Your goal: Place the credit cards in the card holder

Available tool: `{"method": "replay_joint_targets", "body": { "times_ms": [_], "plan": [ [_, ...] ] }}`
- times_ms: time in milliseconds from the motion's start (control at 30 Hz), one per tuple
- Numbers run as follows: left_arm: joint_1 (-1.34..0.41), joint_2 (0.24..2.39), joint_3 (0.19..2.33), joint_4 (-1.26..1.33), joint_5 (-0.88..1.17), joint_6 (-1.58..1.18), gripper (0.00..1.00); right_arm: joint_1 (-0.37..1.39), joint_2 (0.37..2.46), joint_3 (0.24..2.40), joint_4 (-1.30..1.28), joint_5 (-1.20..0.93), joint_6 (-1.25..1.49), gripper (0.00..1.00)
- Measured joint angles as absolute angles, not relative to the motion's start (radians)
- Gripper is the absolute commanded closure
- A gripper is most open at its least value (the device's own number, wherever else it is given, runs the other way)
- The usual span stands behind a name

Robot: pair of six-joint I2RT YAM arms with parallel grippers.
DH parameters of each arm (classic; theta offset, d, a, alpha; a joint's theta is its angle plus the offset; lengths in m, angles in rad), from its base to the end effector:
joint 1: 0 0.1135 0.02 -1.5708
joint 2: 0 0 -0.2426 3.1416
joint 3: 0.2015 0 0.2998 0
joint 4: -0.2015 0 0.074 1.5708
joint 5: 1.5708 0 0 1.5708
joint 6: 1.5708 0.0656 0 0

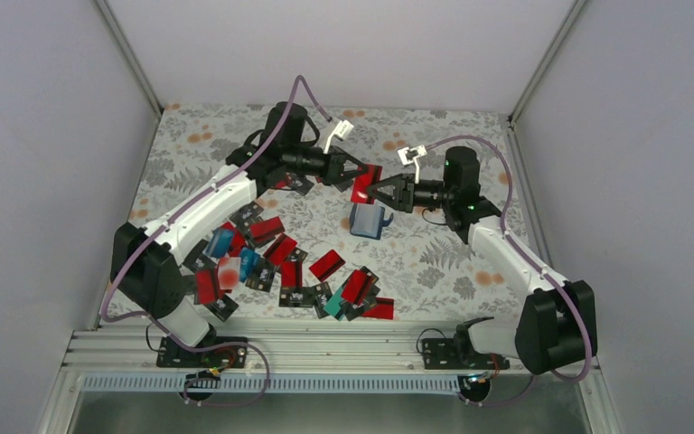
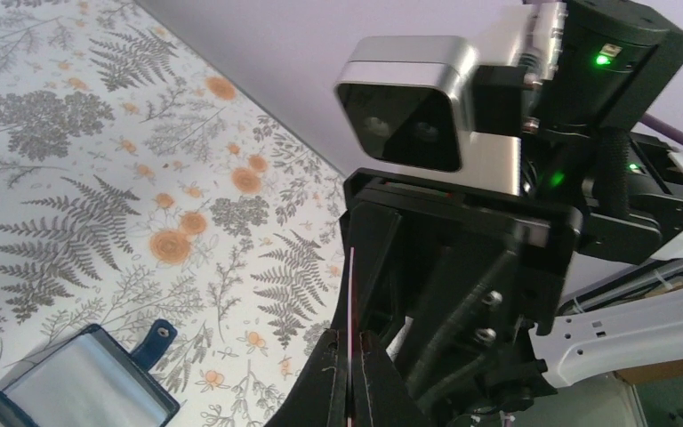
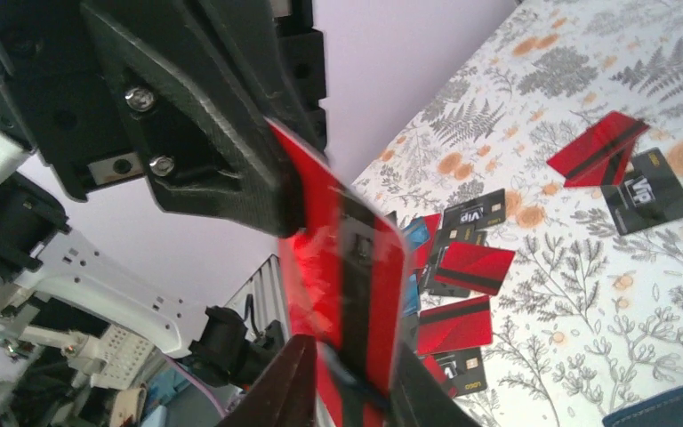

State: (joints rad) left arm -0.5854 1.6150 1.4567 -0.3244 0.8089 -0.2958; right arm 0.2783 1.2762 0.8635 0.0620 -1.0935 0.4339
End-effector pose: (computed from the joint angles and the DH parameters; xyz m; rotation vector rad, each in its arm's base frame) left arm 0.3371 -0.2804 0.3134 0.8419 2.0013 -1.3560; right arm 0.3114 0.1496 0.2470 -0.6406 1.9047 1.5055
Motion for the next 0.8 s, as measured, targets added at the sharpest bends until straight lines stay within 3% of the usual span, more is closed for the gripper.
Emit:
{"method": "replay_joint_targets", "body": {
  "times_ms": [67,233,400,533,633,800],
  "plan": [
    [-0.585,1.615,1.457,-0.318,0.823,-0.297,0.98,0.278,1.277,0.865,0.064,-1.089,0.435,0.95],
    [-0.579,1.626,1.457,-0.306,0.829,-0.297,0.96,0.274,1.279,0.87,0.06,-1.088,0.444,0.96],
    [-0.579,1.678,1.474,-0.303,0.778,-0.294,0.62,0.267,1.279,0.896,-0.053,-0.992,0.429,0.96],
    [-0.587,1.757,1.506,-0.351,0.667,-0.28,0.41,0.257,1.276,0.922,-0.21,-0.764,0.414,0.96],
    [-0.614,1.816,1.533,-0.405,0.548,-0.266,0.4,0.253,1.272,0.916,-0.308,-0.614,0.417,0.96],
    [-0.667,1.901,1.586,-0.49,0.373,-0.264,0.48,0.253,1.27,0.891,-0.419,-0.455,0.423,0.96]
  ]
}}
